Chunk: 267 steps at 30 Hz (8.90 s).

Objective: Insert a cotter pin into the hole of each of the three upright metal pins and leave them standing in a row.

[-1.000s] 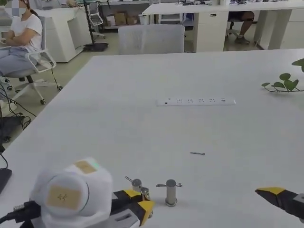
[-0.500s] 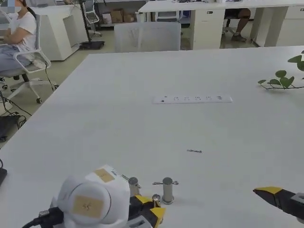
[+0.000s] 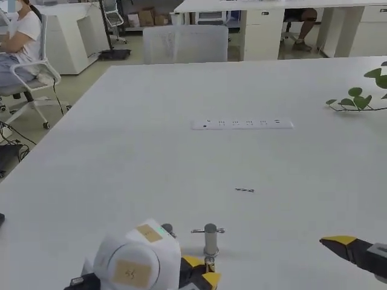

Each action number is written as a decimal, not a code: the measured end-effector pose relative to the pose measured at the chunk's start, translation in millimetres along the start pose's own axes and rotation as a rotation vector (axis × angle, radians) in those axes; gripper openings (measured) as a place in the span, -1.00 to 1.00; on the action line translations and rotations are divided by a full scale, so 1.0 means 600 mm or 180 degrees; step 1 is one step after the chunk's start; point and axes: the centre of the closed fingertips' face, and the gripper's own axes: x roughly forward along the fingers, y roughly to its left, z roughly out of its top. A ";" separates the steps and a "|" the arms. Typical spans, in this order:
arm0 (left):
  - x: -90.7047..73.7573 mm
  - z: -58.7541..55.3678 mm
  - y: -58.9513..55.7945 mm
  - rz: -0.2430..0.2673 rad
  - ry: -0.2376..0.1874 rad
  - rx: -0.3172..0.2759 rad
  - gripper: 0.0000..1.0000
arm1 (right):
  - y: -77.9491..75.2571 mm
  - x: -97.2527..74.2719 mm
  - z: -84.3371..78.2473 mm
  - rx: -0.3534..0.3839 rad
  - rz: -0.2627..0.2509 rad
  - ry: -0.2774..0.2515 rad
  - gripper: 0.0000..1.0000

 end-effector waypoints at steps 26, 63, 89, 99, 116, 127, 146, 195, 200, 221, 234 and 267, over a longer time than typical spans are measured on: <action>0.024 -0.012 -0.006 0.0052 -0.0019 0.0137 -0.86 | -0.001 0.002 -0.004 0.0016 0.0016 0.0040 0.93; 0.025 -0.016 -0.005 0.0200 -0.0081 0.0084 -0.85 | -0.001 0.009 -0.005 0.0015 0.0059 0.0042 0.93; 0.009 -0.016 -0.007 0.0007 -0.0015 0.0245 -0.57 | 0.002 0.012 -0.002 -0.0022 0.0082 0.0052 0.93; -0.012 -0.025 -0.006 -0.0194 0.0085 0.0336 -0.31 | 0.001 0.012 -0.002 -0.0035 0.0085 0.0082 0.93; -0.042 -0.023 -0.012 -0.0539 0.0051 0.0299 0.37 | 0.000 0.009 0.002 -0.0069 0.0077 0.0111 0.93; -0.054 -0.024 -0.021 -0.0683 -0.0026 0.0390 0.74 | -0.016 0.013 0.017 -0.0213 0.0074 0.0151 0.93; -0.084 -0.036 -0.004 -0.0654 0.0013 0.0204 0.99 | -0.082 0.035 0.066 -0.0561 0.0086 0.0242 0.91; -0.116 -0.066 0.014 -0.0405 0.0136 -0.0076 0.99 | -0.186 0.207 0.101 -0.1340 0.0642 0.1114 0.39; -0.117 -0.066 0.016 -0.0395 0.0140 -0.0108 0.99 | -0.195 0.220 0.100 -0.1379 0.0652 0.1194 0.34; -0.116 -0.067 0.025 -0.0298 0.0137 -0.0114 0.85 | -0.218 0.252 0.076 -0.1494 0.0726 0.1527 -0.10; -0.115 -0.070 0.031 -0.0268 0.0144 -0.0162 0.82 | -0.223 0.256 0.067 -0.1533 0.0739 0.1687 -0.31; -0.124 -0.070 0.039 -0.0202 0.0164 -0.0123 0.72 | -0.225 0.258 0.064 -0.2115 0.0693 0.2094 -0.93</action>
